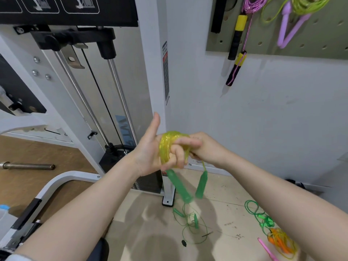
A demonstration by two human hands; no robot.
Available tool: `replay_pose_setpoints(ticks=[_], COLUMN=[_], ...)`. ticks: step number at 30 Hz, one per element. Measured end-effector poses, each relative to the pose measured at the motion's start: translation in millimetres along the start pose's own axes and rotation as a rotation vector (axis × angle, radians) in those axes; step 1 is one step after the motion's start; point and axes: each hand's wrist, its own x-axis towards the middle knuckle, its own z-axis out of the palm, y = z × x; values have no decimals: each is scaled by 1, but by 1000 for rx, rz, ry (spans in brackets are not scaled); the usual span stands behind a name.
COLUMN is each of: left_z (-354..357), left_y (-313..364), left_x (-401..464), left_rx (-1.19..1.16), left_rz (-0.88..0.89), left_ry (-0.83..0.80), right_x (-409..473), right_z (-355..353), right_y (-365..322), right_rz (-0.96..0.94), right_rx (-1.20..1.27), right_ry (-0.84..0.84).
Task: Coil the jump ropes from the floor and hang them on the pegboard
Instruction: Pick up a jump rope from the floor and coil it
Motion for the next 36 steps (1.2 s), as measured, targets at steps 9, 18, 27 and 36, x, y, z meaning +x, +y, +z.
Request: replay_pose_setpoints(ticks=[9,18,27,36], left_z=[-27,-6,5,5], left_y=[-10,-17,-12,-3], left_x=[10,7,5,3], left_rx=[-24,138,279,462], left_rz=[176,-52,-249,-242], left_ry=[700,280,45,187], right_x=[-21,-24,-31,-34], right_z=[19,-15,-10,1], right_y=[-21,-47,-25,-9], right_rz=[-23,-283,-17,-20], right_rx=[-555,-845,3,172], right_ry=[-363,19,-407,-214])
